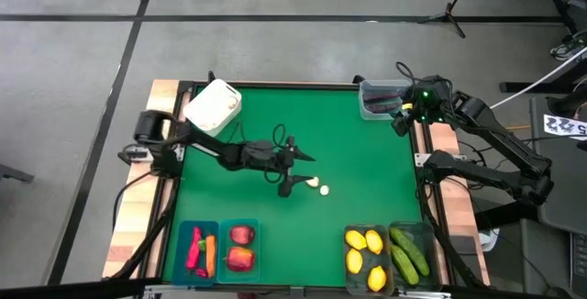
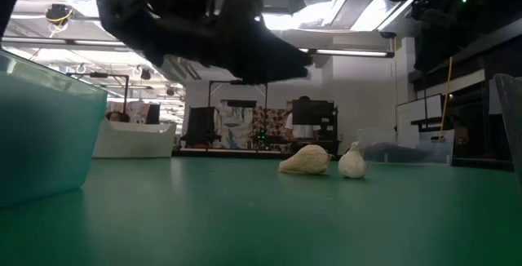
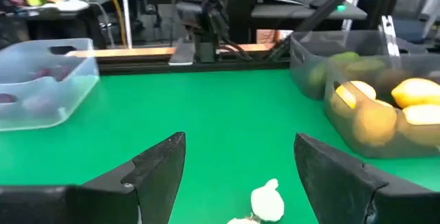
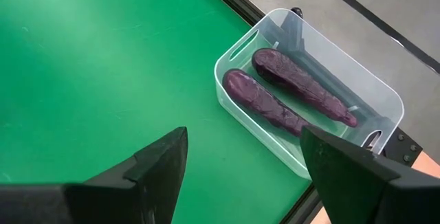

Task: Sort produce into baskets
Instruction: Put the garlic into the white bin

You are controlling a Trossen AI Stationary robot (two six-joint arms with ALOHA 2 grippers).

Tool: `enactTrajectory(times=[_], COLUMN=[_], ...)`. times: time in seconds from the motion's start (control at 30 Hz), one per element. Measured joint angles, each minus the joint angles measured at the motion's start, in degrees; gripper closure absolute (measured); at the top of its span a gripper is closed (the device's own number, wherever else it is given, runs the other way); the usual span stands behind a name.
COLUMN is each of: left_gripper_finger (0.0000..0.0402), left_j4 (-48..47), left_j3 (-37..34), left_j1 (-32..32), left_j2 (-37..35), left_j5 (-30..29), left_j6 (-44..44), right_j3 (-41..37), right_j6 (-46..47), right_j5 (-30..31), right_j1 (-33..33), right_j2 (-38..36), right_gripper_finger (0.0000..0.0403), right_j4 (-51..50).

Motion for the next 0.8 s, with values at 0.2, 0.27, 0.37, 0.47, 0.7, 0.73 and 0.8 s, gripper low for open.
enactTrajectory(times=[0.2,0.27,0.37,0.47,0.7,0.73,0.8], left_gripper_finger=[0.0135,0.0135,0.0135,0.0135,0.0135,0.0135,0.0135], left_j4=[0.21,0.24,0.28,0.14,0.15,0.22,0.19], left_j3=[4.11,5.17,5.99,6.08,6.08,6.08,6.08], left_j1=[0.4,0.5,0.84,1.33,1.96,1.99,1.95], left_j2=[7.34,9.29,11.98,13.92,17.34,17.89,19.05], left_j5=[1.76,2.9,4.33,4.34,6.15,6.15,6.33], left_j6=[2.84,3.13,2.91,2.48,0.45,0.08,-0.27], right_j3=[0.0,0.0,0.0,0.0,0.0,0.0,0.0], right_j6=[0.07,0.07,0.07,0.07,0.05,0.05,0.05], right_j5=[0.0,0.0,0.0,0.0,-0.02,0.0,0.0], right_j1=[0.01,-0.01,-0.01,-0.01,0.01,-0.01,0.01], right_j2=[0.0,0.0,0.0,0.0,0.0,0.0,0.0], right_gripper_finger=[0.0121,0.0121,0.0121,0.0121,0.0121,0.0121,0.0121], right_j4=[-0.02,0.0,-0.03,-0.04,-0.04,-0.06,-0.07])
